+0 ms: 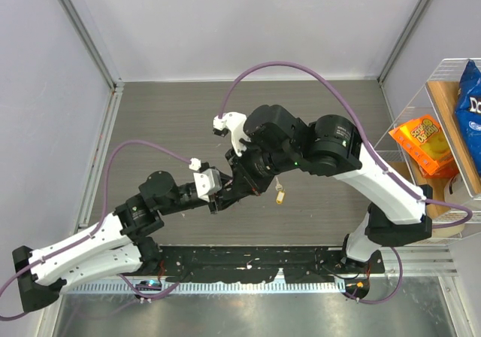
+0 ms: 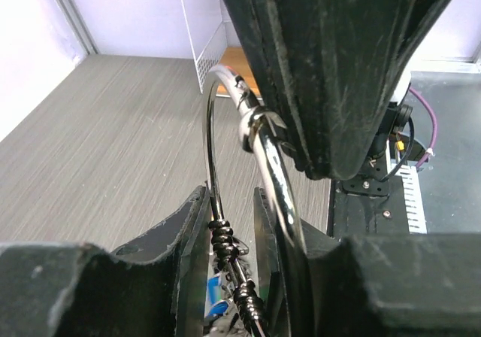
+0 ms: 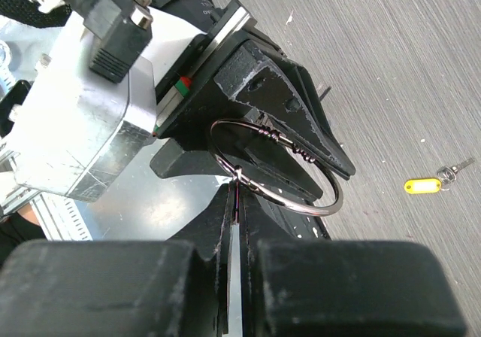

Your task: Put the keys on the keyring

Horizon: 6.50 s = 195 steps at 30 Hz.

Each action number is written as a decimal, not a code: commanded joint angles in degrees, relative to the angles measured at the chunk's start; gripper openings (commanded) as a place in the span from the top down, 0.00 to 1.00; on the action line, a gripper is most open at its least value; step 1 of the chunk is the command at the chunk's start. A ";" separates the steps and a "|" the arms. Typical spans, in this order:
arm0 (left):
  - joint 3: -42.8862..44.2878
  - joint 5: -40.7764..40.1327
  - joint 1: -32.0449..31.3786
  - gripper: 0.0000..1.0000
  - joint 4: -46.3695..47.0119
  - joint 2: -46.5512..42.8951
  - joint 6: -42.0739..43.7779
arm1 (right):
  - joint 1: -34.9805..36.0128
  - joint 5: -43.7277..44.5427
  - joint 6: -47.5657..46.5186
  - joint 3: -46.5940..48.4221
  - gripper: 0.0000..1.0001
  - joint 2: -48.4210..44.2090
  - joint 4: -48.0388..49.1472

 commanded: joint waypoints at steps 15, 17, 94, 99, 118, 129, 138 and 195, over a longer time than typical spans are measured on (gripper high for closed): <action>-0.48 -3.46 0.27 0.66 2.32 -2.67 0.79 | 0.52 -3.66 1.22 -8.93 0.94 -4.46 1.00; -0.48 -3.46 0.36 0.70 2.50 -2.67 0.62 | 0.52 -4.19 1.74 -10.17 0.94 -5.42 2.15; -13.05 -8.73 0.36 1.00 37.12 -9.17 -8.35 | 0.52 -9.11 1.57 -4.82 0.92 1.69 -2.41; -13.84 -10.66 0.27 1.00 41.25 -9.43 -7.03 | 0.60 -9.56 1.39 -2.18 0.71 2.83 -4.00; -7.61 -21.46 0.27 1.00 35.83 -10.49 -4.57 | 6.21 14.05 -10.28 -20.58 0.41 -16.12 18.28; -5.41 -29.47 0.36 1.00 25.36 -12.60 -13.87 | 12.03 23.68 -34.01 -60.66 0.40 -38.54 68.10; -6.72 -30.00 0.27 1.00 20.69 -13.30 -26.79 | 12.12 18.92 -48.69 -73.71 0.46 -43.13 90.65; -4.44 17.99 0.45 1.00 -7.34 -5.65 -57.74 | 12.65 27.27 -17.60 -67.03 0.40 -50.68 56.03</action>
